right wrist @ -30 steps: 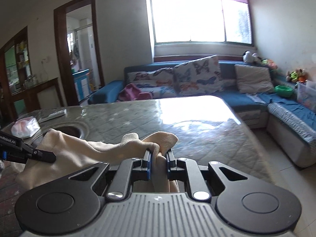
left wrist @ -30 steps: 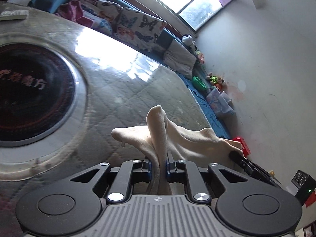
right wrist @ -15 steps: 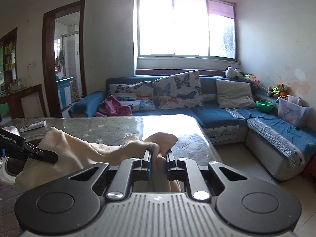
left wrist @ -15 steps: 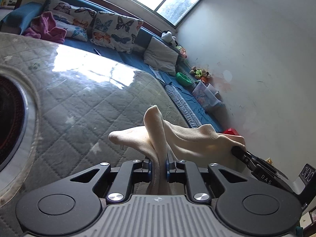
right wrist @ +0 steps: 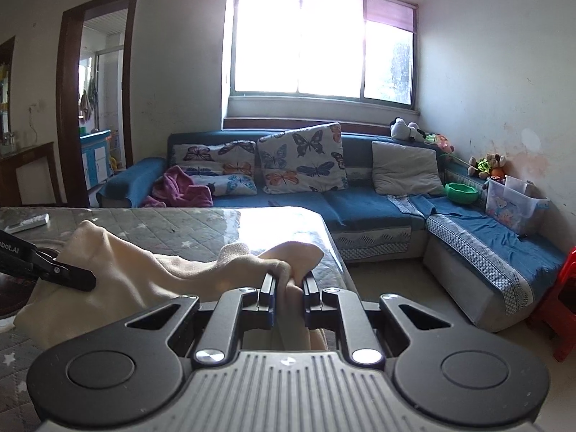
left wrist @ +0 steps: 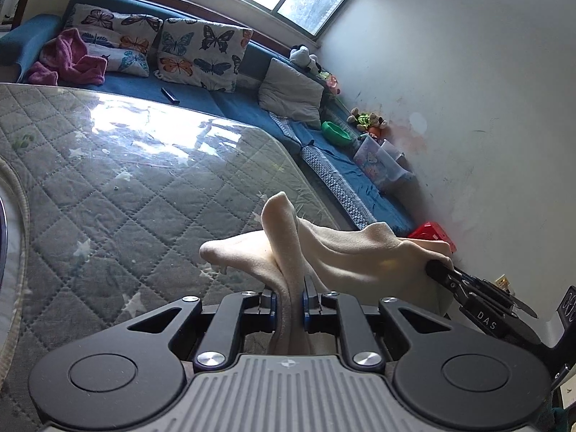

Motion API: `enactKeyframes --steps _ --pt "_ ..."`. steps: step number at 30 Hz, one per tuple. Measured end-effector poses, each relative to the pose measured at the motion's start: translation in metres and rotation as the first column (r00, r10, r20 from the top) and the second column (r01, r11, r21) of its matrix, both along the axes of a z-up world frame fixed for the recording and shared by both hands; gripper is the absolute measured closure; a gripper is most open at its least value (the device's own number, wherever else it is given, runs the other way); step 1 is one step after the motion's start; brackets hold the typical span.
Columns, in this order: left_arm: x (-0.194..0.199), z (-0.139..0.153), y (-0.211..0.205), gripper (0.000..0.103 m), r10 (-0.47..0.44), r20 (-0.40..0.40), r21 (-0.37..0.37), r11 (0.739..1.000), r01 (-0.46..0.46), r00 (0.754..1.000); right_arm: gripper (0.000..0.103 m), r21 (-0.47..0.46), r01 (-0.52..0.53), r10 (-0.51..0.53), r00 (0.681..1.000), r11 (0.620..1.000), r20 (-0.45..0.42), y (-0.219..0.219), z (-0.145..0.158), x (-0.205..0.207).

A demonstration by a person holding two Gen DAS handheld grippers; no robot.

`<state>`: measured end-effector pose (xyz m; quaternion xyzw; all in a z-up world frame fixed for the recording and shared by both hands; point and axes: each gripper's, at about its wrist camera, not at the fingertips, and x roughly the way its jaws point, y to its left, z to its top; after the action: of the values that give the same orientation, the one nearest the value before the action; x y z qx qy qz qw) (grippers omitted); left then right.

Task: Fold clothes
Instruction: 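Carry the sweatshirt with both tools away from the cooktop onto the quilted mattress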

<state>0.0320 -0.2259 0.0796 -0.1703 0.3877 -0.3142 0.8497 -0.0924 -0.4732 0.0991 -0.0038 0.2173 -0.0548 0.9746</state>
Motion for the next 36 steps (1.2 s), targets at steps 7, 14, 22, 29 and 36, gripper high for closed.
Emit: enactKeyframes --steps 7,14,22,29,36 --pt "0.002 -0.011 -0.006 0.089 -0.011 -0.051 0.017 1.0 0.012 0.999 0.09 0.001 0.0 0.0 0.999 1.0 -0.043 -0.004 -0.013 0.012" --pt "0.003 -0.026 -0.005 0.089 -0.017 -0.106 0.032 0.999 0.021 0.994 0.09 0.003 0.003 -0.003 0.996 1.0 -0.093 -0.006 -0.031 0.019" --pt "0.002 -0.037 -0.006 0.089 -0.032 -0.144 0.042 0.998 0.039 0.989 0.09 0.005 0.011 -0.011 0.99 1.0 -0.138 -0.007 -0.043 0.027" --pt "0.0 -0.046 -0.003 0.089 -0.04 -0.167 0.06 0.997 0.05 0.985 0.09 0.006 0.024 -0.023 0.984 1.0 -0.178 -0.01 -0.056 0.031" --pt "-0.006 -0.05 0.001 0.089 -0.051 -0.177 0.068 0.996 0.064 0.983 0.09 -0.003 0.028 -0.028 0.975 1.0 -0.219 -0.01 -0.068 0.033"
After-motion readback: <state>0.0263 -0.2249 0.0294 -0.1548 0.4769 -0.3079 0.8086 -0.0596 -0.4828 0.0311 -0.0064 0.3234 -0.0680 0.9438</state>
